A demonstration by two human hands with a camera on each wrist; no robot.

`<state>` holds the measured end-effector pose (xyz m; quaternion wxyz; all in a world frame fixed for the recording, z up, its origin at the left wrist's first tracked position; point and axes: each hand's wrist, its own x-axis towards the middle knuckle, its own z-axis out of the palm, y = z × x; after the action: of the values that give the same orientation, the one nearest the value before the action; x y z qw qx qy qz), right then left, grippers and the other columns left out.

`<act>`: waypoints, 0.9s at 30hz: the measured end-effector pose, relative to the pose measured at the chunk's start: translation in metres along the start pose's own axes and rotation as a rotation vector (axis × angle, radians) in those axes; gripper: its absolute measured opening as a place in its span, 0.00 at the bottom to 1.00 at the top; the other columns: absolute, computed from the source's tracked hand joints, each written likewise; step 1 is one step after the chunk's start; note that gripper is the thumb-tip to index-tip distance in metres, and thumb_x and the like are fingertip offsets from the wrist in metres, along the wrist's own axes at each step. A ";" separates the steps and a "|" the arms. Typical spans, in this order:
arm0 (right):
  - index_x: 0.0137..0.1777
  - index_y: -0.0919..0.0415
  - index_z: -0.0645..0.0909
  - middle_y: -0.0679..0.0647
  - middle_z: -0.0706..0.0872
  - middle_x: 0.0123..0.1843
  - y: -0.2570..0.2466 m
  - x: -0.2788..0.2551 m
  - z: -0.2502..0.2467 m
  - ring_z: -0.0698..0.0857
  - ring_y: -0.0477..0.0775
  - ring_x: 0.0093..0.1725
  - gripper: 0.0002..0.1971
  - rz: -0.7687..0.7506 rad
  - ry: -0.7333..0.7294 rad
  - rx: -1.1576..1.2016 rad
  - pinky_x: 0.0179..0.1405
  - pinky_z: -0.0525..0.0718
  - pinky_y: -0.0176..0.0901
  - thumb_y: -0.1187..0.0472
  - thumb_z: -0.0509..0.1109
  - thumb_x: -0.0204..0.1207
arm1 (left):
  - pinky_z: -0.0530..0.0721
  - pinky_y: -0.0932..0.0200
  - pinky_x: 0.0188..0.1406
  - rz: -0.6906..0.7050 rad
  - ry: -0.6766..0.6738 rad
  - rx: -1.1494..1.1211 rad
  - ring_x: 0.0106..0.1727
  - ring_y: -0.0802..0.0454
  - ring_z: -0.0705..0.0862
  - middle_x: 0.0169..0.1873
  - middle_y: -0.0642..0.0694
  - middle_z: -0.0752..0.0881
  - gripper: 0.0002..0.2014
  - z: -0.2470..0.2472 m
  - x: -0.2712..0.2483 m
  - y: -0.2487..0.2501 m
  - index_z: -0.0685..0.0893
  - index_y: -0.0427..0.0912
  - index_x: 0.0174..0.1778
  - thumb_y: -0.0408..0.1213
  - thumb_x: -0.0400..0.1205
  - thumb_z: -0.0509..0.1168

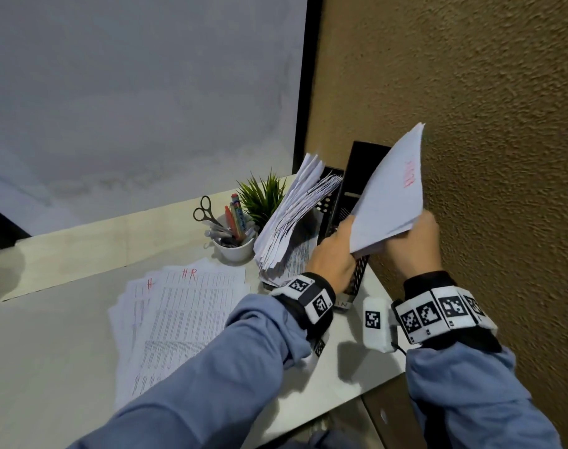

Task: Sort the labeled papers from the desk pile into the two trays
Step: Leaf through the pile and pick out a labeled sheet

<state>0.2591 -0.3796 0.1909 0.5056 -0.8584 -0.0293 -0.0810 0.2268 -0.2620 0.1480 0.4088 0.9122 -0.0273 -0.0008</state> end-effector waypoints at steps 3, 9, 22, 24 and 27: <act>0.34 0.57 0.76 0.53 0.81 0.31 -0.010 -0.003 -0.006 0.77 0.52 0.31 0.05 -0.064 0.008 -0.049 0.32 0.71 0.41 0.61 0.68 0.70 | 0.80 0.46 0.53 -0.049 -0.030 -0.013 0.55 0.32 0.82 0.56 0.28 0.83 0.30 -0.004 0.012 -0.007 0.63 0.41 0.78 0.24 0.78 0.56; 0.82 0.56 0.54 0.67 0.80 0.65 0.006 -0.014 0.015 0.81 0.67 0.59 0.34 0.163 -0.128 -0.324 0.56 0.79 0.52 0.68 0.60 0.77 | 0.78 0.49 0.49 -0.120 -0.171 0.231 0.55 0.33 0.82 0.54 0.30 0.83 0.16 0.007 0.015 -0.020 0.73 0.32 0.62 0.36 0.82 0.60; 0.81 0.63 0.60 0.67 0.79 0.68 -0.004 -0.005 0.019 0.78 0.68 0.66 0.34 0.085 -0.050 -0.355 0.58 0.78 0.51 0.74 0.59 0.73 | 0.79 0.42 0.56 -0.220 -0.226 0.311 0.58 0.31 0.82 0.58 0.29 0.82 0.28 0.017 0.018 -0.031 0.58 0.39 0.79 0.25 0.82 0.55; 0.84 0.59 0.52 0.66 0.77 0.71 -0.005 -0.007 0.018 0.77 0.68 0.67 0.36 0.100 -0.050 -0.347 0.60 0.77 0.52 0.72 0.60 0.76 | 0.79 0.43 0.55 -0.230 -0.183 0.302 0.59 0.32 0.82 0.59 0.30 0.82 0.27 0.017 0.016 -0.030 0.61 0.36 0.76 0.30 0.81 0.60; 0.84 0.56 0.47 0.67 0.74 0.73 -0.002 -0.013 0.022 0.76 0.68 0.68 0.38 0.142 -0.085 -0.321 0.63 0.75 0.51 0.69 0.60 0.77 | 0.81 0.43 0.50 -0.150 -0.032 0.252 0.53 0.31 0.83 0.52 0.31 0.84 0.23 0.016 0.013 -0.023 0.65 0.37 0.71 0.33 0.79 0.61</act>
<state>0.2488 -0.3591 0.1799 0.3650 -0.9306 0.0234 -0.0125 0.2405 -0.2590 0.1208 0.2896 0.9556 0.0343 -0.0426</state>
